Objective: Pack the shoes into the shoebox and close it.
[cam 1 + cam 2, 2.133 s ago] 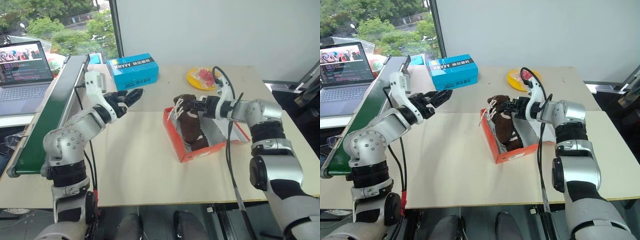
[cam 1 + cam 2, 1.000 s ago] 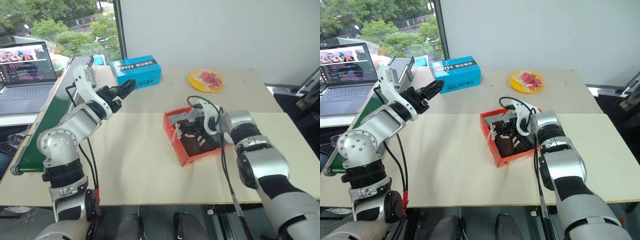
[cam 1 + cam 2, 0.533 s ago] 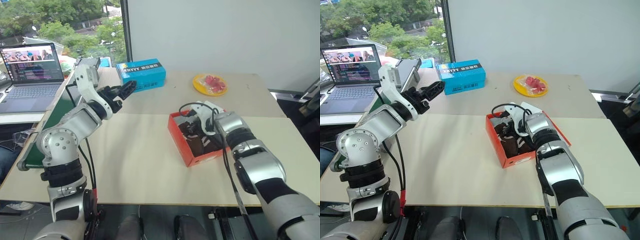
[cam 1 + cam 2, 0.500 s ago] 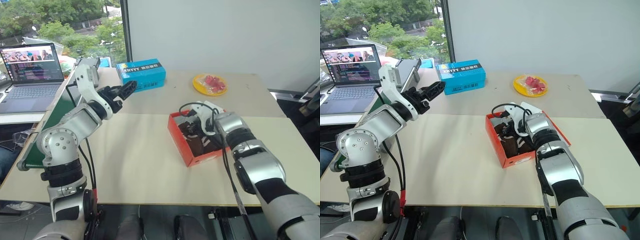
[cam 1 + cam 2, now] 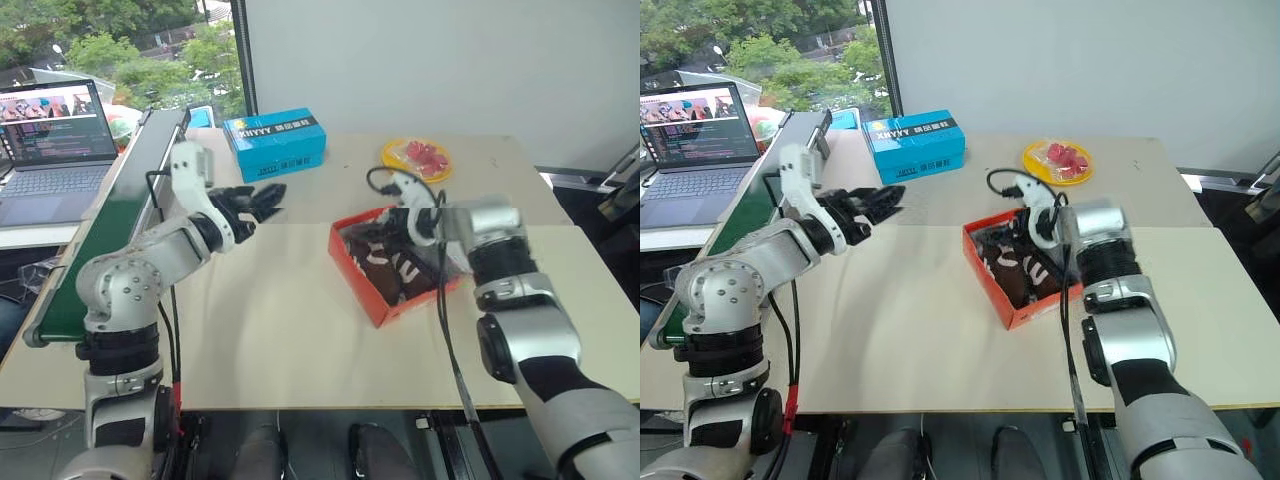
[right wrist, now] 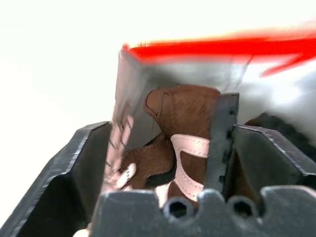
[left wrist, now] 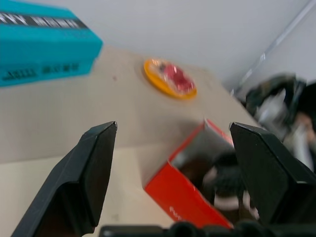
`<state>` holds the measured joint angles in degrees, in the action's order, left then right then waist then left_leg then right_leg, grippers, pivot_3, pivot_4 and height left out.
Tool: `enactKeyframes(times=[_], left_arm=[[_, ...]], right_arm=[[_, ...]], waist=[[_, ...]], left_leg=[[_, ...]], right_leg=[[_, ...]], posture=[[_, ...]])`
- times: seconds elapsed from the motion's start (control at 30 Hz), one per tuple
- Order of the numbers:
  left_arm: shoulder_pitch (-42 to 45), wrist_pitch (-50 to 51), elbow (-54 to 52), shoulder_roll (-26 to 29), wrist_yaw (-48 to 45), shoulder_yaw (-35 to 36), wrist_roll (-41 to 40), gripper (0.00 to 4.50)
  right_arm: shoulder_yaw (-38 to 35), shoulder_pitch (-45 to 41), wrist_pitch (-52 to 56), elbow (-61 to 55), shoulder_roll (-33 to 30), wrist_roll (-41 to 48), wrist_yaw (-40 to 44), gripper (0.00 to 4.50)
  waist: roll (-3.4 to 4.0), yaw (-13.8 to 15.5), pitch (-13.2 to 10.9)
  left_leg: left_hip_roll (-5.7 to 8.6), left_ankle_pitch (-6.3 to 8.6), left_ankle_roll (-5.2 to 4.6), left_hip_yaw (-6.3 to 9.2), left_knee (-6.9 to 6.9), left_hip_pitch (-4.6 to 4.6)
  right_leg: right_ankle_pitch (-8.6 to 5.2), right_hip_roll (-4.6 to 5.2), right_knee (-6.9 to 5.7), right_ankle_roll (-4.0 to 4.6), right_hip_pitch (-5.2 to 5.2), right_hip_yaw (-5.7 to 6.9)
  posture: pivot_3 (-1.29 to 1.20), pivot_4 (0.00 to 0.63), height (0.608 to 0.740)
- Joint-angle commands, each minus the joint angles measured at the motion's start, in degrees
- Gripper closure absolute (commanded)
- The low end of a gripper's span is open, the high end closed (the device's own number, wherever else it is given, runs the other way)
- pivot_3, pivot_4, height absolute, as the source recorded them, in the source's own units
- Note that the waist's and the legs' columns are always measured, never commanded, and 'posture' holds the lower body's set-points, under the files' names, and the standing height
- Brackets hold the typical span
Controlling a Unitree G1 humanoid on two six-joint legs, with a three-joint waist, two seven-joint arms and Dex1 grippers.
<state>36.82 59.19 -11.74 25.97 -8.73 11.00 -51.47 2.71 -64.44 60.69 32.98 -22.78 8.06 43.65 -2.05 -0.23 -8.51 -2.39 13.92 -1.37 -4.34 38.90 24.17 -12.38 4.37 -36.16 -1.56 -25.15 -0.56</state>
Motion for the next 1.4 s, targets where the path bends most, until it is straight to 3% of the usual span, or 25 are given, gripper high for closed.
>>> enactKeyframes(times=[0.03, 0.33, 0.53, 0.63, 0.87, 1.0, 1.13, 1.4], left_arm=[[0.4, -0.2, -2.3, 2.0, -5.0, -3.1, 1.6, 0.61], [3.8, -2.7, 1.8, 3.5, -17.6, -11.8, 7.1, 0.61], [7.2, -6.7, 6.4, 4.2, -27.6, -18.8, 13.4, 0.61], [8.1, -9.5, 8.1, 5.3, -33.9, -22.5, 16.6, 0.61], [11.6, -15.8, 13.9, 6.0, -41.0, -25.1, 23.7, 0.61], [12.0, -15.5, 14.0, 6.1, -41.6, -24.0, 24.7, 0.61], [11.3, -14.2, 11.9, 7.3, -42.0, -22.5, 24.7, 0.61], [10.6, -12.7, 8.0, 11.7, -42.6, -19.6, 25.0, 0.61]], right_arm=[[-3.5, -0.6, 4.4, -9.3, -2.5, 3.1, -0.8, 0.02], [-8.9, 7.3, 15.8, -27.1, -8.6, 9.0, -3.8, 0.02], [-19.2, 18.2, 24.3, -40.8, -13.3, 8.6, -10.7, 0.02], [-24.8, 22.4, 29.8, -48.8, -12.2, 8.3, -14.1, 0.67], [-31.6, 34.2, 31.6, -58.9, -5.0, 8.8, -18.9, 3.11], [-27.6, 43.5, 21.0, -55.0, -4.1, 5.6, -22.0, 4.39], [-26.3, 47.5, 10.6, -47.8, -0.2, 4.3, -24.9, 4.46], [-23.9, 43.8, -10.1, -31.9, 4.1, 3.3, -28.0, 4.46]], waist=[[0.0, -0.1, 0.0], [-0.01, 0.0, 0.0], [0.01, 0.3, 0.0], [0.01, 0.4, 0.0], [0.01, -0.1, 0.0], [0.01, -0.1, 0.0], [0.01, -0.3, 0.0], [0.09, -1.0, -0.1]], left_leg=[[0.0, 0.0, -0.01, -0.03, 0.01, 0.02], [0.01, 0.0, -0.07, -0.35, 0.04, 0.04], [0.03, -0.02, -0.11, -0.39, 0.04, 0.04], [0.03, -0.01, -0.12, -0.41, 0.04, 0.03], [0.0, -0.02, -0.12, -0.39, 0.05, -0.04], [0.01, 0.0, -0.15, -0.39, 0.06, 0.0], [0.12, -0.01, -0.21, -0.4, 0.1, -0.01], [0.05, -0.01, -0.21, -0.31, 0.03, -0.12]], right_leg=[[0.0, 0.0, 0.02, 0.0, -0.01, 0.0], [-0.01, -0.01, 0.17, -0.01, 0.01, 0.02], [-0.01, -0.02, 0.23, -0.02, -0.01, -0.03], [-0.02, -0.02, 0.25, -0.03, -0.02, -0.05], [-0.04, -0.11, 0.19, -0.04, 0.0, -0.14], [-0.06, -0.09, 0.25, -0.07, 0.0, -0.15], [-0.09, -0.01, 0.18, -0.14, 0.0, -0.2], [-0.09, -0.09, 0.15, -0.14, 0.0, -0.29]], posture=[[0.0, 0.15, 0.74], [0.0, 0.15, 0.74], [0.0, 0.15, 0.74], [0.0, 0.15, 0.74], [0.0, 0.15, 0.74], [0.0, 0.15, 0.74], [0.0, 0.15, 0.74], [0.0, 0.15, 0.74]])
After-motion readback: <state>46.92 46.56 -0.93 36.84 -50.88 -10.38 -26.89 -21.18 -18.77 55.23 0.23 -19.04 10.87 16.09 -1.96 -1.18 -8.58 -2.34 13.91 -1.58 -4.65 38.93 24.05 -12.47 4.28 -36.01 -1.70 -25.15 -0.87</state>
